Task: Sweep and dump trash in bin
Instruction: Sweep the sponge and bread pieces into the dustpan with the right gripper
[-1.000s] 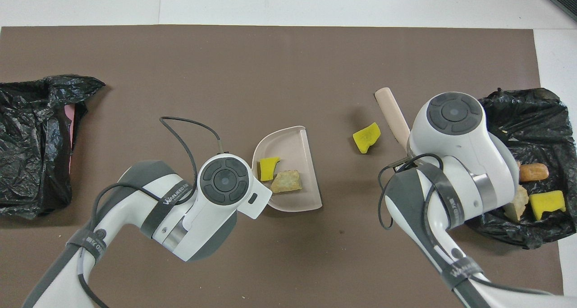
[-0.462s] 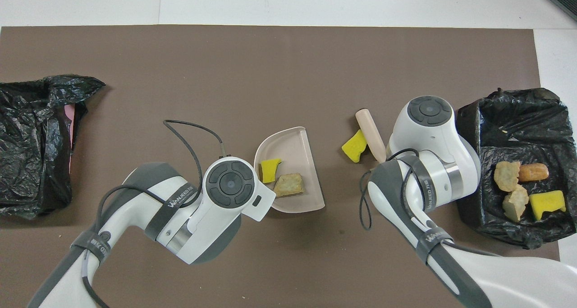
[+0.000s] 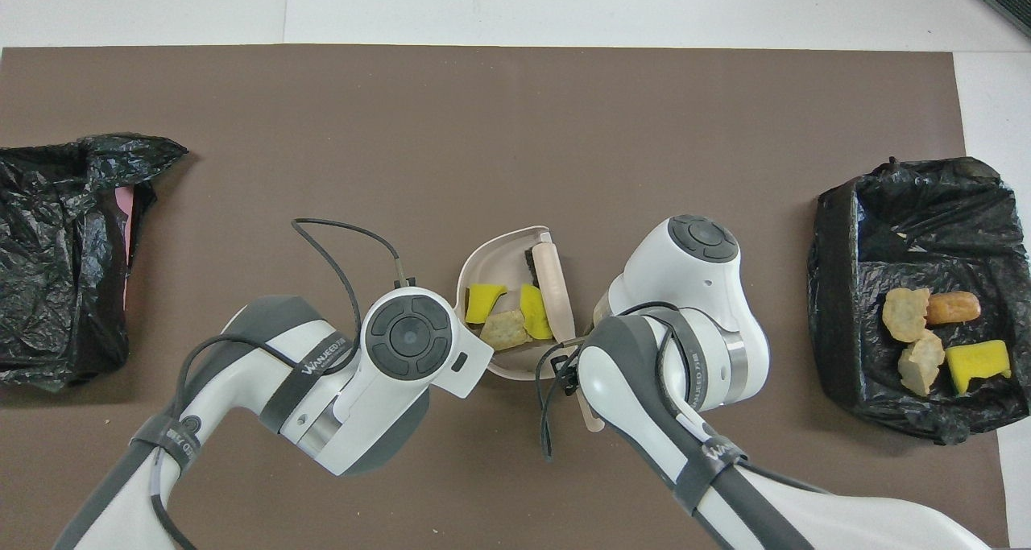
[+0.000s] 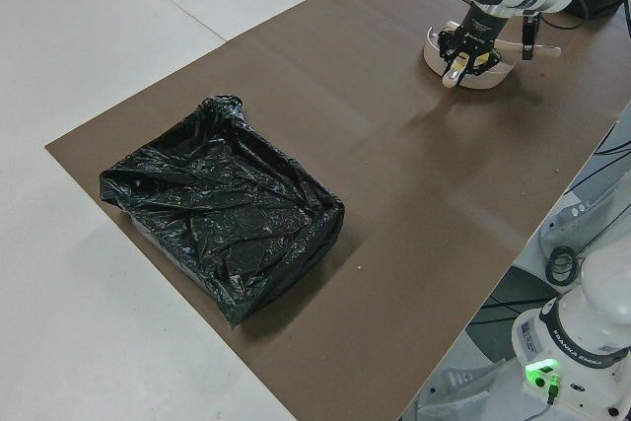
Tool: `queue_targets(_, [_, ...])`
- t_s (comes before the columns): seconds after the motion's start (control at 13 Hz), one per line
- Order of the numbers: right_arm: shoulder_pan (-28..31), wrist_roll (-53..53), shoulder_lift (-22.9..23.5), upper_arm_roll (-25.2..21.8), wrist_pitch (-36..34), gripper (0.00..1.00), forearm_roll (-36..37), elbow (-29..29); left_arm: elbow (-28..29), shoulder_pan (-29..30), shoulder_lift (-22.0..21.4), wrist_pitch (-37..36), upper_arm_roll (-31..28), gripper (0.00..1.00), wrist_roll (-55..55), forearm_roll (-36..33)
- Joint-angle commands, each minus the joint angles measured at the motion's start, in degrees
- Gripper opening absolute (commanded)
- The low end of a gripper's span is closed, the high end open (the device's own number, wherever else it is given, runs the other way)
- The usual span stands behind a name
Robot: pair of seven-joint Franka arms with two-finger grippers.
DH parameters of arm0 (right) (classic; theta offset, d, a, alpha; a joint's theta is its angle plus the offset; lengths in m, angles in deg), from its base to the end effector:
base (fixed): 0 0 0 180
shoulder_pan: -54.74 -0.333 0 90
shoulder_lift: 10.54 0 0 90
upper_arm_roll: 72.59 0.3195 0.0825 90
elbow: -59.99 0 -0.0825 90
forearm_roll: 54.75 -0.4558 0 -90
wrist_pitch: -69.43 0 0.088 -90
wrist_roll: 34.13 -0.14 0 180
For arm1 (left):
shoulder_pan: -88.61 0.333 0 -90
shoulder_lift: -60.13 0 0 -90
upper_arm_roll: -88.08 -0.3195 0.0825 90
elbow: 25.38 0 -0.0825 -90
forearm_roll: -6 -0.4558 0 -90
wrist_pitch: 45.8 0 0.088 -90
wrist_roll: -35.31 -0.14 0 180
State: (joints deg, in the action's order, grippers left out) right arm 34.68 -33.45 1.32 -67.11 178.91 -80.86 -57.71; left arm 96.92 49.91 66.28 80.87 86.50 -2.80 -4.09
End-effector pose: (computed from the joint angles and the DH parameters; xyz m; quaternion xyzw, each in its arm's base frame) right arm 0.5143 0.2963 0.2499 -0.9573 -0.1095 0.2107 0.1647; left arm 0.4917 -0.3590 0.2811 -0.7561 0.6504 0.0161 0.0710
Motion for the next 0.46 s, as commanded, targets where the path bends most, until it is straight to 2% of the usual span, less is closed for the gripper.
queue_targets(0.0, [1.5, -4.9, -3.4, -0.3, -1.3, 0.0, -0.1, 0.3, 2.4, 0.2, -1.3, 3.5, -0.2, 0.0, -3.0, -0.3])
queue_targets(0.15, [4.0, -10.3, -7.3, -0.3, -2.9, 0.0, 5.2, 0.7, 1.8, 3.2, -0.7, 3.7, -0.1, 0.0, -7.8, 2.3])
queue_targets(0.38, [4.9, -18.1, -13.6, -0.3, -10.7, 0.0, 6.7, 0.1, 0.4, 6.9, 0.6, 4.7, -0.4, 0.0, -18.6, 10.3])
